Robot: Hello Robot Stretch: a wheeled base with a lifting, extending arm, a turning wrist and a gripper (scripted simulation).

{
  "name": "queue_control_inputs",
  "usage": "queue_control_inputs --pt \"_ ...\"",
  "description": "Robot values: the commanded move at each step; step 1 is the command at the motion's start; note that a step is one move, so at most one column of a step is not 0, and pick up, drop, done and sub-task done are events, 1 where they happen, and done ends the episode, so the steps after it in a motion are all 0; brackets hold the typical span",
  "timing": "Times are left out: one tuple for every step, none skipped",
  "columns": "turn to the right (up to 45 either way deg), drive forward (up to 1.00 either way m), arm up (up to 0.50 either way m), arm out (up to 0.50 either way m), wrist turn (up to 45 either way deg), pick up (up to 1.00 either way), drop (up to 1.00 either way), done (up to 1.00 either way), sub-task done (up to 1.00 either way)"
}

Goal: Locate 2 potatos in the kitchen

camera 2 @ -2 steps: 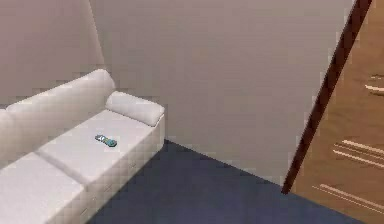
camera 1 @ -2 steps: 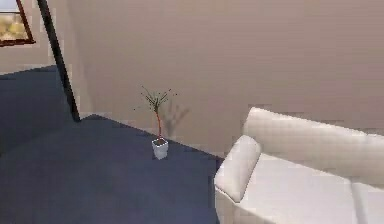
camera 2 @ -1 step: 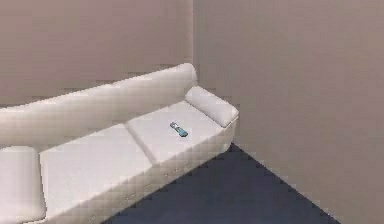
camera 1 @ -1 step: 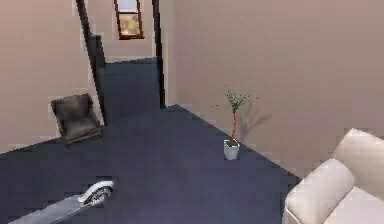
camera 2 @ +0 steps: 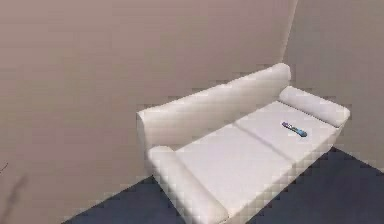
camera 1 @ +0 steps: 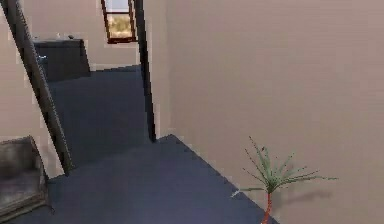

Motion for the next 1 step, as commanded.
queue_control_inputs --pt "-30.0 0.0 0.0 0.0 0.0 0.0 0.0 0.0 0.0"
